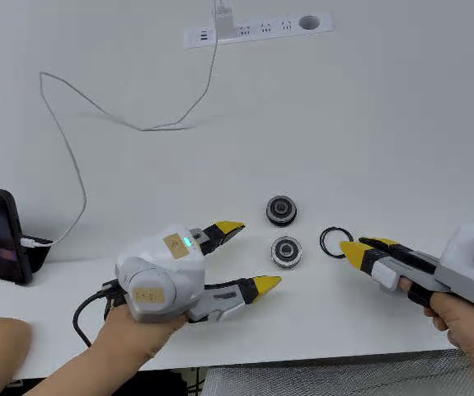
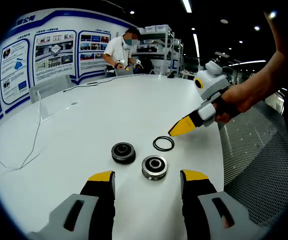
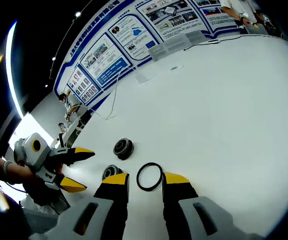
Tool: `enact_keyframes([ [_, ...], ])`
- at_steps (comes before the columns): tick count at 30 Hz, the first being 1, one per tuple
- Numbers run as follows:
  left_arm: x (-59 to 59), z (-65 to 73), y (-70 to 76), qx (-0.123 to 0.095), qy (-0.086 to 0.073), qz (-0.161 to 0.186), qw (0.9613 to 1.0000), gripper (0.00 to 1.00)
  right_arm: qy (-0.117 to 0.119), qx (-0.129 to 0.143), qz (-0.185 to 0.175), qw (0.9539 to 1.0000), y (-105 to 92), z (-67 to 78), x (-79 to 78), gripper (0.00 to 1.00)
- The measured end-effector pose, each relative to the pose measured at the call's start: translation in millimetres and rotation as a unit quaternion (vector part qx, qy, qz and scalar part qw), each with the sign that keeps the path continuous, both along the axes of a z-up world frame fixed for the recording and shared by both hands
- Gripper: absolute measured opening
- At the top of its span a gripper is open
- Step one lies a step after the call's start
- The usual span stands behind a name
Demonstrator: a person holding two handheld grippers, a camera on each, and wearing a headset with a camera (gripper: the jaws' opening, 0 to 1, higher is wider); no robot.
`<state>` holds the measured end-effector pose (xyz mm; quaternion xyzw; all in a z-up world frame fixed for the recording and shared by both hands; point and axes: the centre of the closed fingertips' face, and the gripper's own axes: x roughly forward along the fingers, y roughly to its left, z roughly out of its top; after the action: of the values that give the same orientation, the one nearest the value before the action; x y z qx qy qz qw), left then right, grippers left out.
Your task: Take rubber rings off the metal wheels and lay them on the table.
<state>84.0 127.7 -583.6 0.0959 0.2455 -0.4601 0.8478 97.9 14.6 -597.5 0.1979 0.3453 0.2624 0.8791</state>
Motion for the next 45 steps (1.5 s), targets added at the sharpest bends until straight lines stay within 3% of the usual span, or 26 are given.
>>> enact_keyframes([
  [3, 4.0, 0.7, 0.1, 0.001, -0.003, 0.002, 1.0000, 0.52, -0.013, -0.013, 0.029, 0.9994, 10.5, 2.0, -2.5, 0.33],
  [7, 9.9, 2.5, -1.9, 0.003, -0.007, 0.005, 1.0000, 0.50, -0.019, -0.017, 0.043, 0.9988, 18.6, 3.8, -2.0, 0.33],
  [27, 40.9, 3.2, -14.5, 0.012, -0.018, 0.003, 0.9998, 0.37, -0.035, -0.002, 0.059, 0.9976, 39.1, 10.0, 24.0, 0.23],
  [45, 63.3, -6.0, -26.3, 0.046, -0.024, -0.002, 0.9986, 0.19, -0.033, 0.005, 0.070, 0.9970, 50.8, 7.8, 32.3, 0.20],
])
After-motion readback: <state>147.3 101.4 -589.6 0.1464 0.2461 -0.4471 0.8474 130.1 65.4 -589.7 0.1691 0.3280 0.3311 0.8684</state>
